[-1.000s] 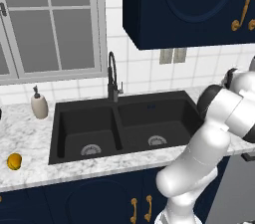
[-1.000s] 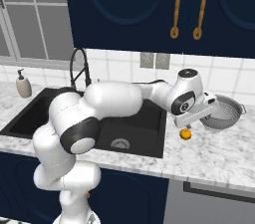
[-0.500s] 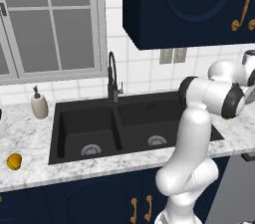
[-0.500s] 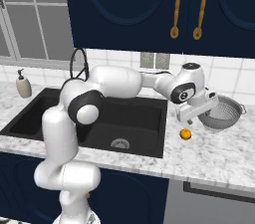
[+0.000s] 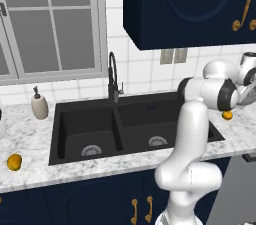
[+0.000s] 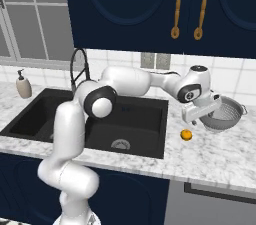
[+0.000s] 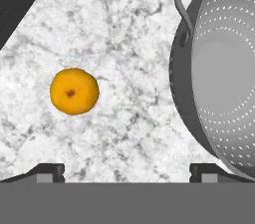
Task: Put the colander in the sink, put the tangerine, mango in the colander, and turn on the sink faucet and pour water over the colander.
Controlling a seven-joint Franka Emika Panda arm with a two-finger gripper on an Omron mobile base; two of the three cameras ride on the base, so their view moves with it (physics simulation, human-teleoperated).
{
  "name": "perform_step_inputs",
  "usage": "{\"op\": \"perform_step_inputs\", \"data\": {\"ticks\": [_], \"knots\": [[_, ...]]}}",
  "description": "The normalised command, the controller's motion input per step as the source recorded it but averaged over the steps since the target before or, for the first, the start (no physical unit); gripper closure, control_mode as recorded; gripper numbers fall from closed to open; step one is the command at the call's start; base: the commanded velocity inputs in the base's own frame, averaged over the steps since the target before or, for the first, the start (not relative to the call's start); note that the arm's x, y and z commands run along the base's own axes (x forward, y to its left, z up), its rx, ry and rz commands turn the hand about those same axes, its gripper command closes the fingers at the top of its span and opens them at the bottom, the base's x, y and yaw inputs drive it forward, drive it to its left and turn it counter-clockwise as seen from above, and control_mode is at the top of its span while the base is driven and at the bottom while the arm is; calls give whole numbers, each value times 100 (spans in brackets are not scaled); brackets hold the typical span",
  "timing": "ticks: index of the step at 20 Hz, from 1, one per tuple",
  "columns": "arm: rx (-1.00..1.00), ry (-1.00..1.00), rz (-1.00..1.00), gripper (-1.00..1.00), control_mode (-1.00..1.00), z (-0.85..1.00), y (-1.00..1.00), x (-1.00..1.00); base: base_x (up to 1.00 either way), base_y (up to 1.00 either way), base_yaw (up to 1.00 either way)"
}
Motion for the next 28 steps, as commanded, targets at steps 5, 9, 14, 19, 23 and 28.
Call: {"op": "perform_step_inputs", "data": {"ticks": [5,9,14,19,23,28], "knots": [[0,0,3,-100,-100,-30,-10,16,0,0,0],[0,0,2,-100,-100,-22,-2,17,0,0,0],[0,0,2,-100,-100,-8,-7,18,0,0,0],[0,-5,2,-100,-100,0,-1,2,0,0,0],[0,-3,1,-100,-100,-3,0,2,0,0,0],[0,0,0,-100,-100,-18,0,19,0,0,0]]}}
